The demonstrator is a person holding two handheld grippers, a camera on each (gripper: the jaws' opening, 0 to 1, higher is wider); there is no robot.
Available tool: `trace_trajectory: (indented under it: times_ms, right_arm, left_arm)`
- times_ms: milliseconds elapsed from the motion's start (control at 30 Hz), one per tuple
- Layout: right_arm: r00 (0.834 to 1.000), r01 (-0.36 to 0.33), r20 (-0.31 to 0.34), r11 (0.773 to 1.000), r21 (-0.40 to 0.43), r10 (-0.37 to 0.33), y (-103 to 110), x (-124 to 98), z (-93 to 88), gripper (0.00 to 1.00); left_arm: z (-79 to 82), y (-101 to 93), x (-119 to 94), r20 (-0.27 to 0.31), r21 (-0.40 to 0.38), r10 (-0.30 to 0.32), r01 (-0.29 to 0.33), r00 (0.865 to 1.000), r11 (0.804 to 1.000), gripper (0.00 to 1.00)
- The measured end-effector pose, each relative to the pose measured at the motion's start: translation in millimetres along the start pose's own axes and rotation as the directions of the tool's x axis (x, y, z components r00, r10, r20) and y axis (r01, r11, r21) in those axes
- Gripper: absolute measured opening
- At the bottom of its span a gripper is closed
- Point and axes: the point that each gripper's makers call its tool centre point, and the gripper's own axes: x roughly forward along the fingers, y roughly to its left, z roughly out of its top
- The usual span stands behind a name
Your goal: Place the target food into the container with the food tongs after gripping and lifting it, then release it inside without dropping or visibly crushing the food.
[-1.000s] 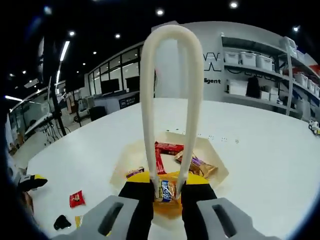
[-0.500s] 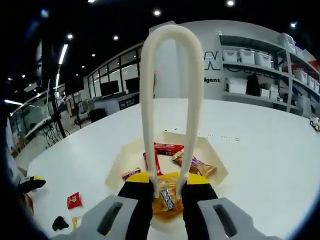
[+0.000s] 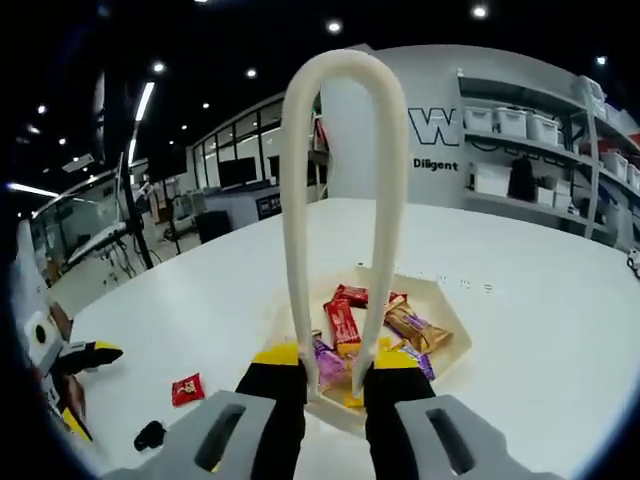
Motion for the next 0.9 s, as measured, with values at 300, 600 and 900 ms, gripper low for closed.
trace_trajectory:
  times_ms: [300, 600, 900]
  right_arm:
    - [0.993, -0.117, -0.009, 0.993, 0.003, 0.117, 59.2, -14.6, -11.1, 0.16]
    - [0.98, -0.2, -0.032, 0.975, -0.1, 0.197, 120.7, -22.6, -24.7, 0.16]
    - [0.97, -0.24, -0.071, 0.956, -0.169, 0.231, 157.5, -24.8, -50.6, 0.17]
  left_arm:
    - [-0.5, 0.5, -0.4, -0.002, 0.013, 0.01, -0.01, 1.0, 1.0, 0.89]
    - [0.7, 4.7, -1.6, 0.001, 0.01, 0.027, -0.027, 1.0, 1.0, 0.87]
    - [0.6, 5.4, -2.1, -0.002, 0.003, 0.024, -0.024, 1.0, 1.0, 0.85]
